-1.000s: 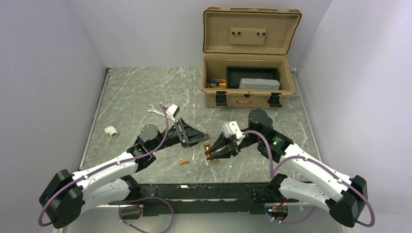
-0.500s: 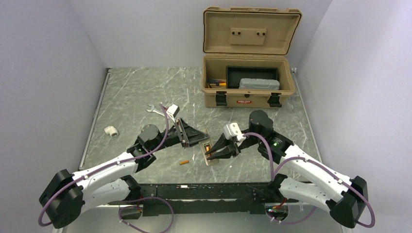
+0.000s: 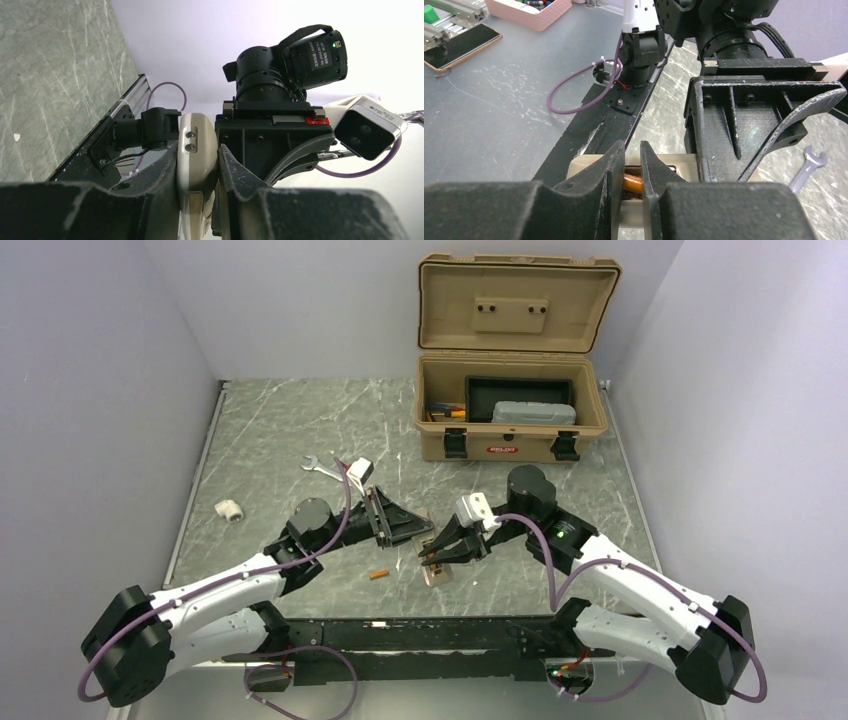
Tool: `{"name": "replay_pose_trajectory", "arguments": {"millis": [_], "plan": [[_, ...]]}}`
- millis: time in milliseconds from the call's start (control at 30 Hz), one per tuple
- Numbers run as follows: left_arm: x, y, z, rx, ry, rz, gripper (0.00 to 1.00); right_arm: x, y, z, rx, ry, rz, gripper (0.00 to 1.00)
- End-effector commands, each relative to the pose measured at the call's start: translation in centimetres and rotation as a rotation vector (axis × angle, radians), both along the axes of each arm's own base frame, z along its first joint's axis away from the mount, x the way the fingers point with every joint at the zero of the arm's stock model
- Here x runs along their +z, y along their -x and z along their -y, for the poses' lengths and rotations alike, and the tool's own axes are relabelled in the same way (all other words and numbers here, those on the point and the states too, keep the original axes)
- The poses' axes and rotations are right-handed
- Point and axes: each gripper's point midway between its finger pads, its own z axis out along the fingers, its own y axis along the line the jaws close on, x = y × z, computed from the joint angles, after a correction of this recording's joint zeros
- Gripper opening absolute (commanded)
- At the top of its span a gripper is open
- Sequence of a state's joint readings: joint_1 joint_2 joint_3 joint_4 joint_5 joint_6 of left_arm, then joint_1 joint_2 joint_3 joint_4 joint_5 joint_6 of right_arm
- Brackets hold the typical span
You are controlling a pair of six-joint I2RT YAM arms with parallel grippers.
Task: Load the batteries into the remote control
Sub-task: Load the battery into the remote control.
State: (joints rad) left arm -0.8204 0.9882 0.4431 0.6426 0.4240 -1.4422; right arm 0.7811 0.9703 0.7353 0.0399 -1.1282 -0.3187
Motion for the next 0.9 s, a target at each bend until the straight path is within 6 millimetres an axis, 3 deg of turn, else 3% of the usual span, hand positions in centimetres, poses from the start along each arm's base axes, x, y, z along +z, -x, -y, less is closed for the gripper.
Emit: {"name": "replay_pose_trajectory", "arguments": {"millis": [0,300,867], "plan": [[9.2,2.5,-0.8,-0.076,0.257,0.154,0.0,-2.9,-1.6,-0.1,-0.073,0.087,-0.029,0.2],[8.4,2.2,-0.6,-0.062,0.235,0.156,0.0,-1.6,-0.5,0.3,-0.043,0.064,-0.04,0.22],[5.2,0.9,0.3,-0.026,0.137,0.147,0.0,8.1,1.0,1.9,-0.111,-0.179,0.0,0.33]]}}
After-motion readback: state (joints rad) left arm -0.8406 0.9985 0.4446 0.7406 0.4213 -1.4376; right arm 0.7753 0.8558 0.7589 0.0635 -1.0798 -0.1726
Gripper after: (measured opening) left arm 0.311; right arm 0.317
